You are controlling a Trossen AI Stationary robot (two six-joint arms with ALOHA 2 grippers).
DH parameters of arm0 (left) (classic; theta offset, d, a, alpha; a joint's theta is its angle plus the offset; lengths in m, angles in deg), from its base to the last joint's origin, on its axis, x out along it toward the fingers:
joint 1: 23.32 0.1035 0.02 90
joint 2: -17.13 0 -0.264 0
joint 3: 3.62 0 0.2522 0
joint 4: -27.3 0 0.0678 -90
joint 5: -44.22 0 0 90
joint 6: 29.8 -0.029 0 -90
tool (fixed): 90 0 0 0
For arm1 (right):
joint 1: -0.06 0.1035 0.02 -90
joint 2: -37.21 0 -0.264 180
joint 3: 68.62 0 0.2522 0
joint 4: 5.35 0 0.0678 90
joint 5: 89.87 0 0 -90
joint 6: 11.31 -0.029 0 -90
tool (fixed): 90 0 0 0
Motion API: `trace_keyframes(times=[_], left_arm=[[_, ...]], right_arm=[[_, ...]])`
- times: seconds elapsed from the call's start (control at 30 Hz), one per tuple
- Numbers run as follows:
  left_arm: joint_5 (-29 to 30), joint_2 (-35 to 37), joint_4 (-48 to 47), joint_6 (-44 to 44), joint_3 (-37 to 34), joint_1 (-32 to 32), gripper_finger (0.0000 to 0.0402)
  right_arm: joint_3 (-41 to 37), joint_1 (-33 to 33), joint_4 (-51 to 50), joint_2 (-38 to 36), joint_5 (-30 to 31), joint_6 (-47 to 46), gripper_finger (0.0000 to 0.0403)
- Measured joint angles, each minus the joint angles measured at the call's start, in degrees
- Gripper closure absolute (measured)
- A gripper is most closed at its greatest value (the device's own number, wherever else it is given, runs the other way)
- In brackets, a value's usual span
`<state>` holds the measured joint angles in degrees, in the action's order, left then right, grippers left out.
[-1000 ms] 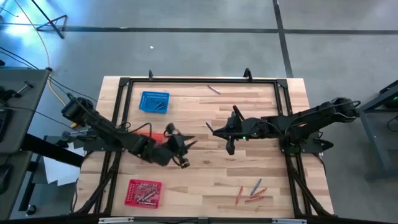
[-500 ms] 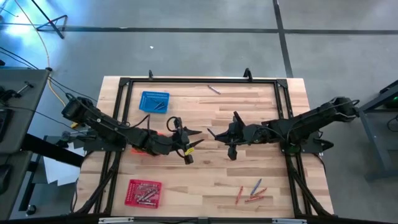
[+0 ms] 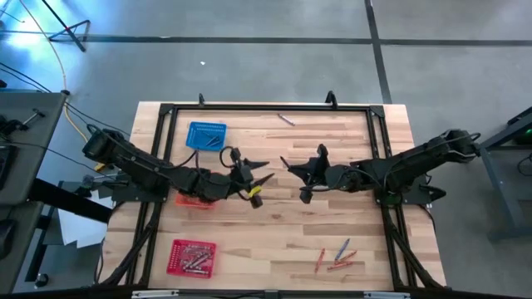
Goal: Sort crayons
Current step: Put the blue crayon into the blue bin
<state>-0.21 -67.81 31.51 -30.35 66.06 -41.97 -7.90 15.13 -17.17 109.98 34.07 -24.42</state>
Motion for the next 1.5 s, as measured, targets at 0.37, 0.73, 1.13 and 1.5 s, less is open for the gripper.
trace_keyframes(times=[0.37,0.73,1.13,1.5], left_arm=[[-3.38,-0.28,3.97,7.3,0.02,4.58,0.0238],[-5.02,-0.28,6.4,7.47,0.02,4.77,0.0238],[-9.86,-0.33,9.41,6.4,0.02,4.83,0.0238],[-15.76,-0.33,12.18,6.33,0.02,5.04,0.0238]], right_arm=[[0.0,1.97,2.63,0.02,8.07,1.58,0.0402],[0.0,1.94,6.36,0.02,7.4,2.18,0.0402],[0.02,1.9,9.02,0.04,0.88,3.13,0.0402],[0.04,1.92,10.46,0.04,-4.13,4.6,0.0402]])
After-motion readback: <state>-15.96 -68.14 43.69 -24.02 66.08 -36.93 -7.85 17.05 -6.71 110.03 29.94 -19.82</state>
